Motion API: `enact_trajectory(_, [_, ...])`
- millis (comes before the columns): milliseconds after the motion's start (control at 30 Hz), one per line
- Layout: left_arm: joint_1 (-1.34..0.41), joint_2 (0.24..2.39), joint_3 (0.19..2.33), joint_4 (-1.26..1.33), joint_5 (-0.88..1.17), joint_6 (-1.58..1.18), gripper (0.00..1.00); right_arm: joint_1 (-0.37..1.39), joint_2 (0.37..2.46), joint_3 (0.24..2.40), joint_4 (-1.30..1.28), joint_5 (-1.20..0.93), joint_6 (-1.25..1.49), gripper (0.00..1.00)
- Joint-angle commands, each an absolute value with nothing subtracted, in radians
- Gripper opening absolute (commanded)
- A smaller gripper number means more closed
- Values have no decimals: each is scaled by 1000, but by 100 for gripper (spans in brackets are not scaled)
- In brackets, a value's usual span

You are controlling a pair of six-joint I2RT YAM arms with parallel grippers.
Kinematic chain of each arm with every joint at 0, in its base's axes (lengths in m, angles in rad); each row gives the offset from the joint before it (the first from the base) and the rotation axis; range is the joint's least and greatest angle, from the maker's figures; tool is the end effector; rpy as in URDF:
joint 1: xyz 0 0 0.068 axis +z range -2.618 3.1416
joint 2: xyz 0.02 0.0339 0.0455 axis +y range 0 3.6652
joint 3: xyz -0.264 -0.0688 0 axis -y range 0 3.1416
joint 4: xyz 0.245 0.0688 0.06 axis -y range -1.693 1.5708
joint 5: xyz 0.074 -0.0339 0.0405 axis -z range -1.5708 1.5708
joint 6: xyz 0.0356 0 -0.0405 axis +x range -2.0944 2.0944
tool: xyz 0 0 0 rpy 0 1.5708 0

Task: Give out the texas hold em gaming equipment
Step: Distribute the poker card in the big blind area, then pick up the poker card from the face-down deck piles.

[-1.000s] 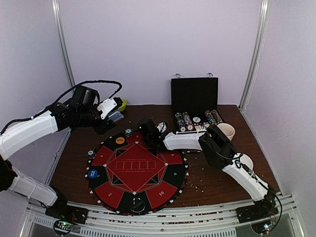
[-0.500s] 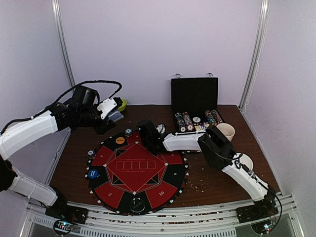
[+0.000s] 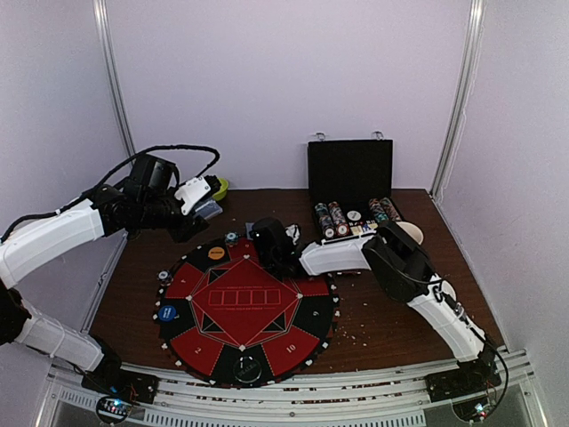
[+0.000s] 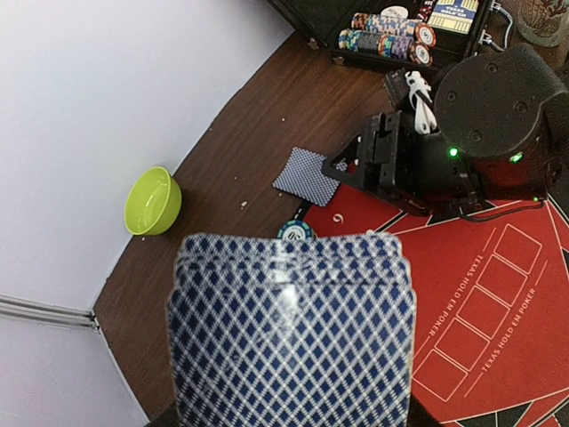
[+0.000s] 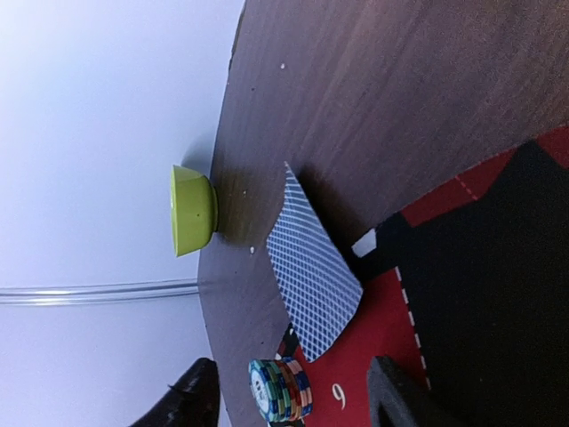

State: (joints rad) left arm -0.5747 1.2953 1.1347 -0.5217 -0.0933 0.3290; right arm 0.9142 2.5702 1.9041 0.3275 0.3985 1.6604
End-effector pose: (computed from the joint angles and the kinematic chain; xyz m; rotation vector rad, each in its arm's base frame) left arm 0.2407 -0.1519 0.3186 0.9371 2.0453 -0.0270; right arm 0.3604 0.4450 0.1166 1.0497 1.8543 1.3147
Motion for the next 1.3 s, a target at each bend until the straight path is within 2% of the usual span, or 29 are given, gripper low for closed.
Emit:
enact_trajectory(0, [-565, 1273, 1155, -473, -86, 351, 51, 923, 2418, 1841, 376, 334, 1461, 63])
enact_trajectory(100, [-565, 1260, 1147, -465, -71, 366, 51, 924, 2299, 1753, 439, 254, 1227, 67])
enact_trajectory(133, [-566, 1252, 1141, -460, -62, 377, 51, 921, 2266, 1742, 437, 199, 1068, 70])
enact_trajectory(233, [-566, 1221, 1120, -448, -21, 411, 51, 918, 2156, 1749, 280, -1, 717, 74])
enact_trajectory(300, [-565, 1201, 1101, -441, 8, 432, 51, 896, 2053, 1612, 285, -154, 617, 75])
enact_trajectory(433, [-566, 1168, 1069, -437, 68, 478, 51, 824, 1929, 1498, 272, -485, 638, 73])
enact_trajectory(567, [-568, 1154, 1071, -470, 130, 522, 51, 831, 1928, 1612, 57, -617, 480, 73])
enact_trajectory(867, [-571, 1193, 1121, -572, 226, 584, 51, 840, 2064, 1824, 38, -771, 490, 73])
enact_trajectory(1267, [-573, 1261, 1154, -578, 224, 572, 49, 864, 2157, 1847, 185, -775, 587, 73])
